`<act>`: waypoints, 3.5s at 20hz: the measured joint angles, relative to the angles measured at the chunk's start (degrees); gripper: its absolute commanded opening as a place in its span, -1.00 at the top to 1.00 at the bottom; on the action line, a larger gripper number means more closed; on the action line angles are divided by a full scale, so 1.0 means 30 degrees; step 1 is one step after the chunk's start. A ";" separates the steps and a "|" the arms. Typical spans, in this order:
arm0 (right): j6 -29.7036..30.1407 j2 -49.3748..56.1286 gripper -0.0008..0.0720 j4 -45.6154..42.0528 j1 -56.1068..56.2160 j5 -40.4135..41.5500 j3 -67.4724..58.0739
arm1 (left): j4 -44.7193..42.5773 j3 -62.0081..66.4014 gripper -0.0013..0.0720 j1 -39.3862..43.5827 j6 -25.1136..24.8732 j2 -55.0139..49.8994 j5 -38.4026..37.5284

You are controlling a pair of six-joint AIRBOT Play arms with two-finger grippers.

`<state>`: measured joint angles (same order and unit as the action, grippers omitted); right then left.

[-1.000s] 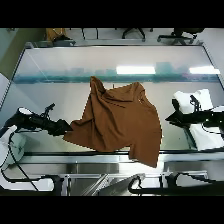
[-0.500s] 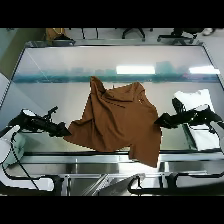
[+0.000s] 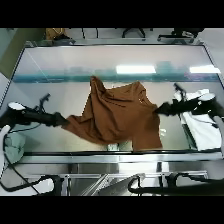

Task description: Fold the shirts.

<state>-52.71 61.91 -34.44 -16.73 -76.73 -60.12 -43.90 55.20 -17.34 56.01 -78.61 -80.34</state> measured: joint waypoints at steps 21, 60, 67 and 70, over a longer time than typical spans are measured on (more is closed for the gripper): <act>0.3599 -0.8145 0.94 0.6375 -0.4728 0.1974 -0.8269 | 0.5085 1.3763 0.94 -0.4291 0.3096 0.9581 0.1639; -0.0801 0.4809 0.10 -0.3978 -0.1027 0.5268 -0.7490 | -0.6863 1.3879 -0.64 0.2710 0.4998 -0.8298 -0.0058; -0.4503 -0.1800 0.09 -0.5938 -0.4809 0.2317 0.0219 | -0.6812 0.3177 -0.64 0.0211 0.4889 -0.3198 0.0882; -0.5166 -0.3818 -0.18 -0.6084 -0.5639 0.2025 0.3555 | -0.5289 -0.0175 -0.64 0.0044 0.3810 -0.2419 0.2790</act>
<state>-68.20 50.46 -52.69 -33.65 -70.65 -49.45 -59.77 54.68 -17.21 67.44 -85.86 -71.96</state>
